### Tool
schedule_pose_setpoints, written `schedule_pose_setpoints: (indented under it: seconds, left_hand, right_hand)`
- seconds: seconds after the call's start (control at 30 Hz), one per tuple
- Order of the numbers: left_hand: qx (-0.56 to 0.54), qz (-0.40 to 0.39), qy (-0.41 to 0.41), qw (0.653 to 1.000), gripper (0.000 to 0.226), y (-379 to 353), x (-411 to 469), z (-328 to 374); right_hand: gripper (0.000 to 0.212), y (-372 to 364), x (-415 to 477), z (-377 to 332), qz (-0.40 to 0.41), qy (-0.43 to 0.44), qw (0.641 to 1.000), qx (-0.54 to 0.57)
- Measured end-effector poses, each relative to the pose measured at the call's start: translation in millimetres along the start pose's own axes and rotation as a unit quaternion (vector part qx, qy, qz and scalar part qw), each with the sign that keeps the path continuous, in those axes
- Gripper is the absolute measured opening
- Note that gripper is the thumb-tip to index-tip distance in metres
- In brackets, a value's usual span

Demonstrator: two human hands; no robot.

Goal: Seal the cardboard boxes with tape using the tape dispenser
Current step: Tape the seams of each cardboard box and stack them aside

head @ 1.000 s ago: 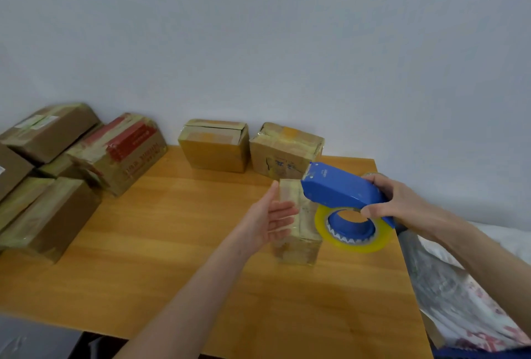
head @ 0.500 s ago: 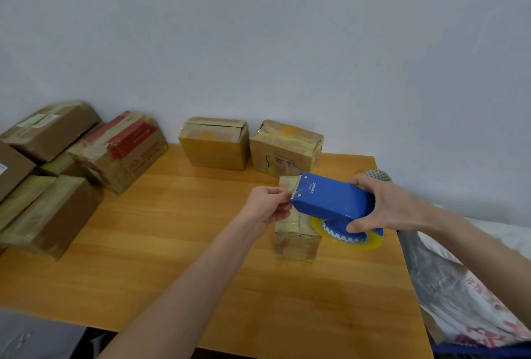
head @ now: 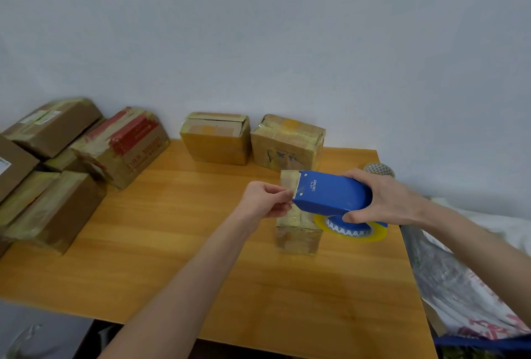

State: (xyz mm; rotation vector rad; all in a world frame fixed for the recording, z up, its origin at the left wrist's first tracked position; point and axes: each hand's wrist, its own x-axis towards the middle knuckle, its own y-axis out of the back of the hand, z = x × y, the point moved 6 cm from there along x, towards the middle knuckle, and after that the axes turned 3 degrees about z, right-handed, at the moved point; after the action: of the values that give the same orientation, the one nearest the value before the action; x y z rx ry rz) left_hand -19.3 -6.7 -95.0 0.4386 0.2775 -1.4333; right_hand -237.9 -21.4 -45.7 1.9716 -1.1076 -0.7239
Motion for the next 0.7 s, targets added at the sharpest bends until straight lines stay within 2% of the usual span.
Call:
schedule_pose_setpoints:
  seconds: [0.13,0.23,0.33,0.7]
  left_hand:
    - [-0.013,-0.016,0.015,1.000,0.009,5.1,-0.2,-8.1]
    - [0.023,0.047,0.008,0.999,0.012,37.9,5.3,-16.3]
    - [0.044,0.077,0.013,0.996,0.010,61.7,10.4,-32.0]
    - [0.097,0.092,0.022,0.991,0.009,39.1,25.2,-71.4]
  right_hand:
    - [0.065,-0.7,-4.4,3.3,-0.018,-0.002,1.000,0.018]
    - [0.060,6.4,-15.4,25.0,-0.011,-0.033,0.999,0.011]
    - [0.065,10.5,-24.8,49.5,-0.030,-0.061,0.998,-0.015]
    - [0.064,-23.2,-25.5,82.5,-0.081,-0.104,0.990,-0.045]
